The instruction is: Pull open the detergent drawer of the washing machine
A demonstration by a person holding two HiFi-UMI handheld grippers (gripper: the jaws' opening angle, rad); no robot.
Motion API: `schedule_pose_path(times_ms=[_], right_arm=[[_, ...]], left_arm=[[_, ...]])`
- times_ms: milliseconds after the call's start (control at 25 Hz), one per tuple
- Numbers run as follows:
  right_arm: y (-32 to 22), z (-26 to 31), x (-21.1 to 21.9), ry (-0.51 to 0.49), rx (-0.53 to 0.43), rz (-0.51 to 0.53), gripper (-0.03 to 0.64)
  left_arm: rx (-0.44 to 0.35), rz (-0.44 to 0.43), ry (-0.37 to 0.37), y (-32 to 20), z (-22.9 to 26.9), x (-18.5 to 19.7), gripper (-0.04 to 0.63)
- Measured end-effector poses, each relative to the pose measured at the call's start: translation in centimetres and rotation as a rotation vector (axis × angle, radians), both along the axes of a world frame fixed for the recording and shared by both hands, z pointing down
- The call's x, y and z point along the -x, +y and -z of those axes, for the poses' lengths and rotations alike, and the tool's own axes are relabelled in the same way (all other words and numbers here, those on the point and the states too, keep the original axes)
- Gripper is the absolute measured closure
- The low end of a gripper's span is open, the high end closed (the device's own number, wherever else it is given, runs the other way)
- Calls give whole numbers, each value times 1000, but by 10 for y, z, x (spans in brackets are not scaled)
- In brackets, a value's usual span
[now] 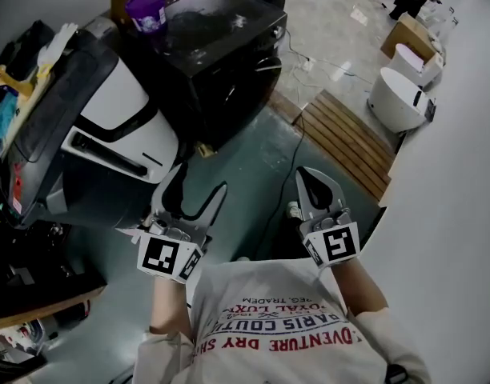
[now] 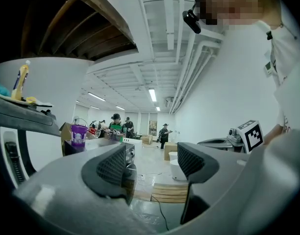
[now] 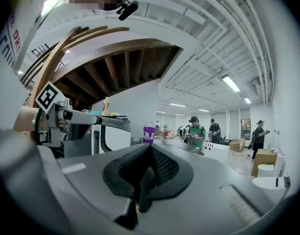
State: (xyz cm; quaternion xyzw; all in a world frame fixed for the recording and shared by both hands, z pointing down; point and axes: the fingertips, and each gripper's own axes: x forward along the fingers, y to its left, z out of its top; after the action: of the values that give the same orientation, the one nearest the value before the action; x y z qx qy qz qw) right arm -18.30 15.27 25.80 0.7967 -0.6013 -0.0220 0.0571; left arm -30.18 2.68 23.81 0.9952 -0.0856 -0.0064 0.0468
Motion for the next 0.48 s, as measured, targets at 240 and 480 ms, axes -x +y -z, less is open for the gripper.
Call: schedule_pose_path(times_ms=[240, 480], right_arm=[[-27, -9, -86, -19, 26, 94, 615], [-51, -6, -188, 7, 52, 210, 615]], left_arm=[[4, 134, -29, -22, -3, -68, 267], [59, 244, -18, -33, 1, -158, 267]])
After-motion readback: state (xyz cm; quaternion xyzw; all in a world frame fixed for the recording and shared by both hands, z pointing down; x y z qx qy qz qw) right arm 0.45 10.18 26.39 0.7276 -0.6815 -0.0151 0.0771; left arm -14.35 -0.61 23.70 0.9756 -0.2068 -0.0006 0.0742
